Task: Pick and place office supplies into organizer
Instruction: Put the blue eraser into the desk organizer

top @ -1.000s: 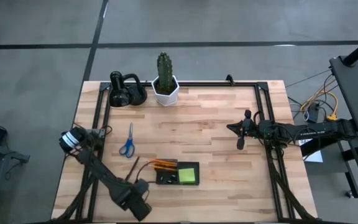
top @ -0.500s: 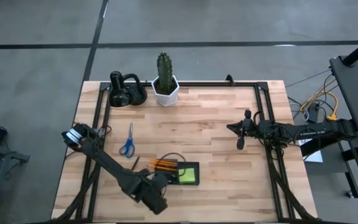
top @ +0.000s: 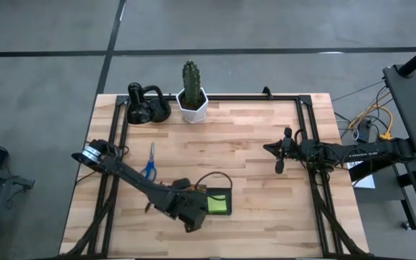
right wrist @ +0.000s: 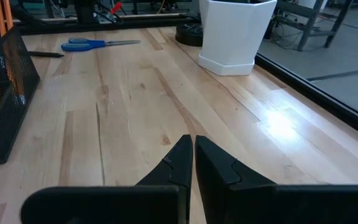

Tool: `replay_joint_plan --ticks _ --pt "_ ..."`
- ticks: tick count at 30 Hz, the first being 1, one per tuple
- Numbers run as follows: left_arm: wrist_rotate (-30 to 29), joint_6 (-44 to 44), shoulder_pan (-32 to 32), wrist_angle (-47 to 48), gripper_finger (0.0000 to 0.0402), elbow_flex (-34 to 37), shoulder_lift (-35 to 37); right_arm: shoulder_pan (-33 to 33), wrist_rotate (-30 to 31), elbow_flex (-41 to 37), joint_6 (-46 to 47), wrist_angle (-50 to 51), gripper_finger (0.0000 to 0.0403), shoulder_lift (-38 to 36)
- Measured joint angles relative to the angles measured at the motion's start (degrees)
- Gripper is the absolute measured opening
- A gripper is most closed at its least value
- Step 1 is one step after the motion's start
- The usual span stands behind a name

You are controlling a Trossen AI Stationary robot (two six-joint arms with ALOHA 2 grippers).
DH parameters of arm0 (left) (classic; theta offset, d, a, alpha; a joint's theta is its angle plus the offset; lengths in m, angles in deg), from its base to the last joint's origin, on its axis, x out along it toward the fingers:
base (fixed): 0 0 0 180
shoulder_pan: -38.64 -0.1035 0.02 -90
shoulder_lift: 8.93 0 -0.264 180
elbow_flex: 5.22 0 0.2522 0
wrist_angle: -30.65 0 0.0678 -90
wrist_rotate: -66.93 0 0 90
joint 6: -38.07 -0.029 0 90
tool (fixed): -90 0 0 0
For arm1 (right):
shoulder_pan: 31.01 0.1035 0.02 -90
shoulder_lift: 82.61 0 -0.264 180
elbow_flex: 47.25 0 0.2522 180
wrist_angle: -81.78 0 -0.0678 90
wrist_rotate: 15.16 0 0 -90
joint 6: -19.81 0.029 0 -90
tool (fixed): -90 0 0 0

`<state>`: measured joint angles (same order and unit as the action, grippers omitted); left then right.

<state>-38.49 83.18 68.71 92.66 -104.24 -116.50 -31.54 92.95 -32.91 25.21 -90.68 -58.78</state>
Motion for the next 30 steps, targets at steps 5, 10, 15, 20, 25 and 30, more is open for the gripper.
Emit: replay_joint_plan --ticks 5,10,15,20,25,30 --pt "0.02 -6.28 -0.22 0.20 0.0005 0.41 -1.23 0.01 0.00 0.00 -0.02 0.02 0.0008 0.00" --pt "0.00 -13.61 -0.22 -0.07 0.0005 0.47 -2.27 0.00 0.00 0.00 -0.01 0.02 0.0008 0.00" --pt "-1.37 -15.08 -0.30 -0.13 0.0005 0.51 -2.36 0.02 -0.01 0.00 -0.01 0.03 0.0008 0.00" --pt "-1.54 -18.81 -0.35 -0.12 0.0005 0.71 -2.36 0.00 0.00 0.00 0.00 0.04 0.0008 0.00" --pt "-1.42 -18.59 -0.35 0.35 0.0005 1.43 -2.36 0.01 0.00 0.00 -0.02 0.03 0.0008 0.00" --pt "-1.25 -18.46 -0.37 0.17 0.0005 1.54 -2.36 0.02 -0.02 0.00 -0.02 0.04 0.0008 0.00"
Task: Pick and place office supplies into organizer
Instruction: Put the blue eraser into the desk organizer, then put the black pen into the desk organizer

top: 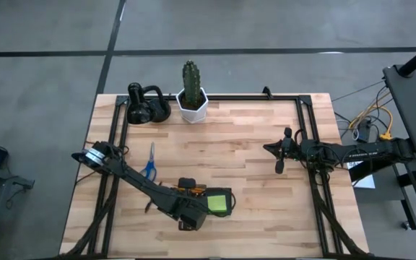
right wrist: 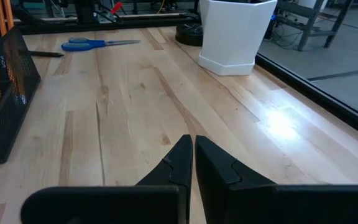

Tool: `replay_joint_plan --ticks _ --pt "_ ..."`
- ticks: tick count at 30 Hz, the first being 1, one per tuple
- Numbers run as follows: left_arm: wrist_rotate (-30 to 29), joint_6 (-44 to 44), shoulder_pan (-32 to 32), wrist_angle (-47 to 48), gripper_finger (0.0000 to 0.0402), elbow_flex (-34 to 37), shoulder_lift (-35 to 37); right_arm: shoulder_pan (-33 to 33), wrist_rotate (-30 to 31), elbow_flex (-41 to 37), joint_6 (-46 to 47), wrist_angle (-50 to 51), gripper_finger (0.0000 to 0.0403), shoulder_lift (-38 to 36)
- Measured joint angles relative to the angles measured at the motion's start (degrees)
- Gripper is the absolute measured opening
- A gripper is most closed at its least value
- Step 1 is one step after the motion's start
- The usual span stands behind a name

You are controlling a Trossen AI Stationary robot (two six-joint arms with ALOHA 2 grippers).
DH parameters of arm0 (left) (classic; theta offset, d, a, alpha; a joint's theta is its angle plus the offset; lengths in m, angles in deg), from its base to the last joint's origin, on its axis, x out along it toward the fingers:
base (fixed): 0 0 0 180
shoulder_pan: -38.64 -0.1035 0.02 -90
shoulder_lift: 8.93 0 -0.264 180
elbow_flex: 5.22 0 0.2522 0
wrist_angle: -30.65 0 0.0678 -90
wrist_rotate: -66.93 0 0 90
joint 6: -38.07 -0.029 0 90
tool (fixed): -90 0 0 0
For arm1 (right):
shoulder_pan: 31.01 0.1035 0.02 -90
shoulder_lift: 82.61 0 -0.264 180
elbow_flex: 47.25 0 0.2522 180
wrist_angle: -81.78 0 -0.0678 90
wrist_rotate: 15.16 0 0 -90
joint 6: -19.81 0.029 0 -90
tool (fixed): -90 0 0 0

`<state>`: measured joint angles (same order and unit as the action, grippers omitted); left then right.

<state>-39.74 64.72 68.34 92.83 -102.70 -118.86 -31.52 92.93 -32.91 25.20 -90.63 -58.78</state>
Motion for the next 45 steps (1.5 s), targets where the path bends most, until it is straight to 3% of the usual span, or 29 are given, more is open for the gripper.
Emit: replay_joint_plan --ticks 16,22,34,39,45 --pt "0.26 3.17 -0.09 -0.21 0.0067 0.02 0.00 0.00 0.02 0.00 0.02 0.00 0.0008 0.00" --pt "1.56 3.17 -0.11 0.19 0.0072 -0.65 0.02 -0.01 0.02 0.00 0.00 0.00 0.0008 0.00" --pt "4.39 4.04 0.01 0.09 0.0073 -8.57 0.20 0.00 0.00 0.00 0.02 0.01 0.0008 0.00" --pt "6.72 15.22 0.04 1.10 0.0073 -10.91 0.26 0.00 0.02 0.00 0.02 0.04 0.0008 0.00" --pt "18.87 40.25 0.40 7.82 0.0073 -10.79 0.46 -0.02 0.01 0.00 0.02 0.13 0.0008 0.00"
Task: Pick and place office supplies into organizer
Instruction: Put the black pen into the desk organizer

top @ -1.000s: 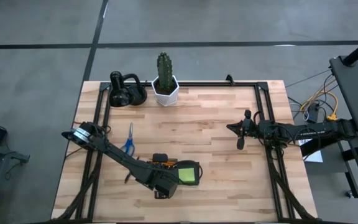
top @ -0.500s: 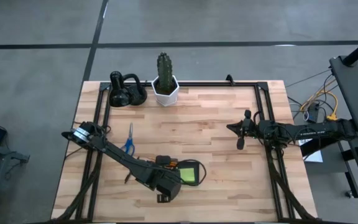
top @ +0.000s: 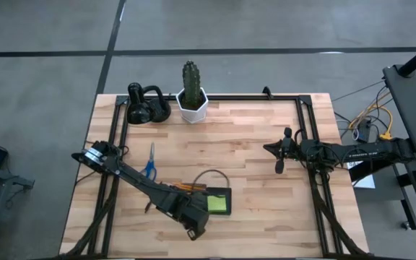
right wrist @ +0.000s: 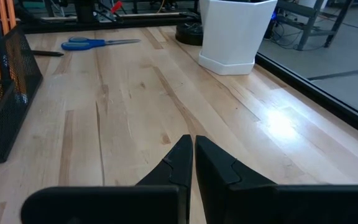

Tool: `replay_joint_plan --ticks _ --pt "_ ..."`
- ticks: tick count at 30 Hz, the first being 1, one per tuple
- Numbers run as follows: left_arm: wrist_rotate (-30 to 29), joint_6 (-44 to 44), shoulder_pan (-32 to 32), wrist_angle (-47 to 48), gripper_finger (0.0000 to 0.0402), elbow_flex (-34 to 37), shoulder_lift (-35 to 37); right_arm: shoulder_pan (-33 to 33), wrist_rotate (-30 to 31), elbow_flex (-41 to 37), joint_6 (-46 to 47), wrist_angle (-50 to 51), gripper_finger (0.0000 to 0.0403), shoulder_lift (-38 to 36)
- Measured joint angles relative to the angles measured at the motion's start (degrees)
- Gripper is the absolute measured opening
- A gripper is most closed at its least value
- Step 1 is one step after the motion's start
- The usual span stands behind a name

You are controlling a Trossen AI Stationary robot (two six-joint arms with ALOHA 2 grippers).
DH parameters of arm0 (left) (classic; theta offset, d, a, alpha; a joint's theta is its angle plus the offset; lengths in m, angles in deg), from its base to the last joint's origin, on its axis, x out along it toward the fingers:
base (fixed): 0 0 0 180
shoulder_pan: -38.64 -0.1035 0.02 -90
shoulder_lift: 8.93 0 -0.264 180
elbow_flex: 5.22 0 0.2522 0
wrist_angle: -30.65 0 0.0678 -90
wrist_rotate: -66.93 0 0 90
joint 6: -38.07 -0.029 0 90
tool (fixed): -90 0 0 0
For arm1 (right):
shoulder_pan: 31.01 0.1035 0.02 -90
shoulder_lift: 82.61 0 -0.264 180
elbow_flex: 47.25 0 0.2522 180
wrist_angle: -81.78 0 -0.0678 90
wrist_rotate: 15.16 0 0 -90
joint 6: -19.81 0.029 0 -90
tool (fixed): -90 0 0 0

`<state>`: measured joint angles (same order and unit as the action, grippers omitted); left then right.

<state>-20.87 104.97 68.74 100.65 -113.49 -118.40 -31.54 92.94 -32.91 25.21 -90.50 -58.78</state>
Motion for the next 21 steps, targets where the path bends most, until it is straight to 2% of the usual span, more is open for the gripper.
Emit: replay_joint_plan --ticks 3,5,14,18,21 --pt "6.07 9.15 1.42 3.95 0.0073 0.46 0.00 0.01 -0.01 0.00 -0.01 0.03 0.0008 0.00" --pt "7.16 12.99 2.83 6.08 0.0073 1.04 0.00 0.00 0.00 0.00 0.00 0.07 0.0008 0.00" --pt "6.12 24.35 8.97 18.08 0.0073 6.76 0.83 0.00 0.01 0.00 -0.42 0.05 0.0008 -0.01" --pt "3.39 27.38 8.96 17.23 0.0073 13.40 4.19 0.00 0.01 0.00 -1.37 -0.11 0.0008 0.00" --pt "3.34 29.28 7.93 13.08 0.0073 19.56 8.05 0.00 0.01 0.00 -1.42 -0.15 0.0008 0.00"
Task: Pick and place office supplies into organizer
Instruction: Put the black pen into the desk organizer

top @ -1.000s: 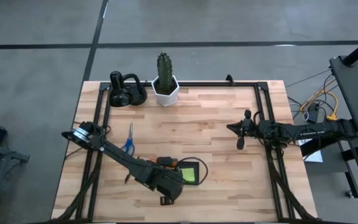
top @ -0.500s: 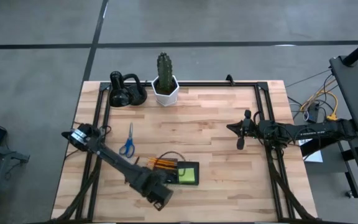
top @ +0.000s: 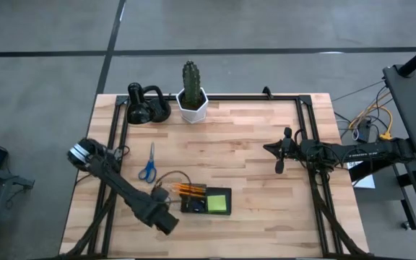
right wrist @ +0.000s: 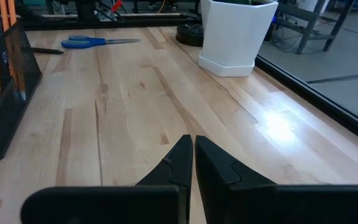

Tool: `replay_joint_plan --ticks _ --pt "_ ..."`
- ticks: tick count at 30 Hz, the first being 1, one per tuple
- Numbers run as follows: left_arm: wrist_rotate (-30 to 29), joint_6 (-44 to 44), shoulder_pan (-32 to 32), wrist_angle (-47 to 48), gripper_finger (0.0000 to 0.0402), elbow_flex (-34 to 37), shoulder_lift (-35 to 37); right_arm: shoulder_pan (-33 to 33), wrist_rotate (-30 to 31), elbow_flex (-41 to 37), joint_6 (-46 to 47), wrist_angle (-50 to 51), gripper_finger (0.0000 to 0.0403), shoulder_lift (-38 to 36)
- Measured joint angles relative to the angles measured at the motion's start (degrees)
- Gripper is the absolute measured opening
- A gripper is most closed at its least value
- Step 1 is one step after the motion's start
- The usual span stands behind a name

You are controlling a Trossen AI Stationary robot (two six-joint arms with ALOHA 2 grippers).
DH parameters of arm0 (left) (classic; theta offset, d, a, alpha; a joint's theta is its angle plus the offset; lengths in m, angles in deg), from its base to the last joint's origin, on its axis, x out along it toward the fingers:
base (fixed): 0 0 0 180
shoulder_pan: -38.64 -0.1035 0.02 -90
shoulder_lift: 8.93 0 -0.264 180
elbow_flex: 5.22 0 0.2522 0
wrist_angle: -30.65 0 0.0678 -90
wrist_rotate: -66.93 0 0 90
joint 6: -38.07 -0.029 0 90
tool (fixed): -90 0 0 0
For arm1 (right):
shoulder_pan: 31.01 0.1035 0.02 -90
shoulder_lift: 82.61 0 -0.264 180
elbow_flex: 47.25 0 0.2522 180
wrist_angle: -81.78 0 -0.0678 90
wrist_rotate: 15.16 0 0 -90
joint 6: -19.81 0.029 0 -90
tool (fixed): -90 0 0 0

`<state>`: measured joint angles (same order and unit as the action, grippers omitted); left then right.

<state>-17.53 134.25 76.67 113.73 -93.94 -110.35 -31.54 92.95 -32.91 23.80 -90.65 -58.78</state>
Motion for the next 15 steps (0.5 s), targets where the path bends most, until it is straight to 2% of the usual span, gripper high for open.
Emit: replay_joint_plan --ticks 4,9,15 --pt "-0.08 3.36 -1.47 -7.03 0.0073 9.19 6.45 0.00 0.00 0.00 -0.14 -0.05 0.0008 -0.02" --pt "-2.49 10.97 -2.21 -8.25 0.0073 18.18 14.00 0.02 0.00 0.00 -0.14 -0.07 0.0008 0.00" --pt "-3.35 8.40 -2.36 -18.39 0.0073 25.65 20.77 0.00 0.02 0.00 -0.14 -0.04 0.0008 0.00"
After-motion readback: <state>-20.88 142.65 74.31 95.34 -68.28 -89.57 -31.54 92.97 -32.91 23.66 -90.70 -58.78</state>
